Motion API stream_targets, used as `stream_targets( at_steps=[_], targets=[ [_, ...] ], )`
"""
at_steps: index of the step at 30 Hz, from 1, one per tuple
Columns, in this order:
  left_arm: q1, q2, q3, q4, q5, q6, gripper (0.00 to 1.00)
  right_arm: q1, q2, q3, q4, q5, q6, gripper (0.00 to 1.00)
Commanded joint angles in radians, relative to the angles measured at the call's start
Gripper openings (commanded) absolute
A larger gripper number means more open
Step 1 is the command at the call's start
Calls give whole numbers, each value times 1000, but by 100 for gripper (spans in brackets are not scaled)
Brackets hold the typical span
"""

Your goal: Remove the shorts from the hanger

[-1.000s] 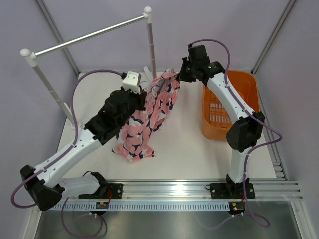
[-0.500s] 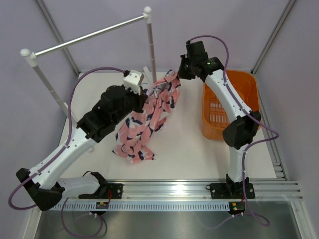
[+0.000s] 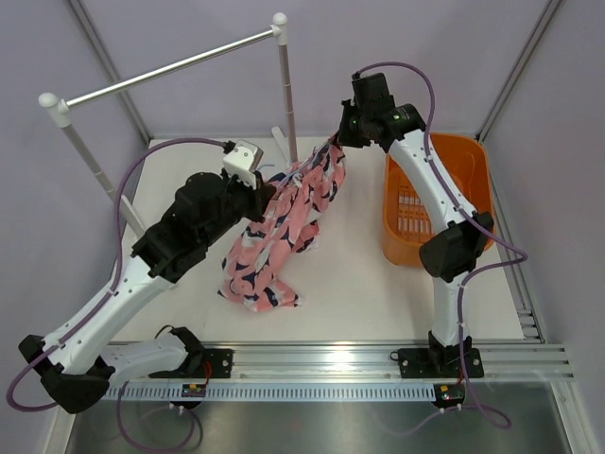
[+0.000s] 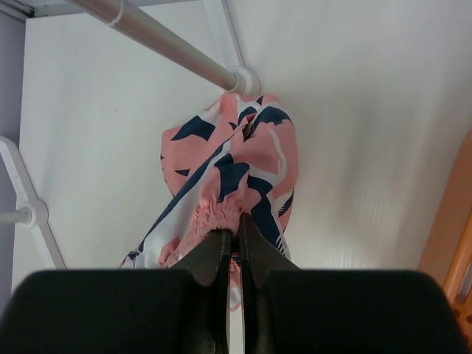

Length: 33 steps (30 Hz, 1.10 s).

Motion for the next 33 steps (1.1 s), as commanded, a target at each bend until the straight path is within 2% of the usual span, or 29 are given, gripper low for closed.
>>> stream_targets(
  at_steps=[1,8,13,19,21,25,28,29,33],
  targets=[
    [0,-82,23,79,8,1,0,-4,-34,-107,93,8,12,0],
    [0,-70,52,189,-46,-5,0,58,-175,-322,190,-9,1,0],
    [0,-40,31,336,-193,-51,0,143,-328,-475,269,-9,24,0],
    [0,92,98,499,-279,-68,0,242,-468,-551,285,-45,38,0],
    [2,146,138,565,-311,-63,0,266,-485,-531,253,-44,24,0],
    [11,227,256,596,-415,-35,0,269,-503,-437,191,36,-19,0],
    [29,278,405,506,-481,-16,0,263,-465,-240,99,157,-77,0],
    [40,286,436,483,-487,-9,0,256,-431,-124,61,215,-91,0],
    [52,257,473,421,-518,6,0,165,-338,182,1,252,-126,0]
  ],
)
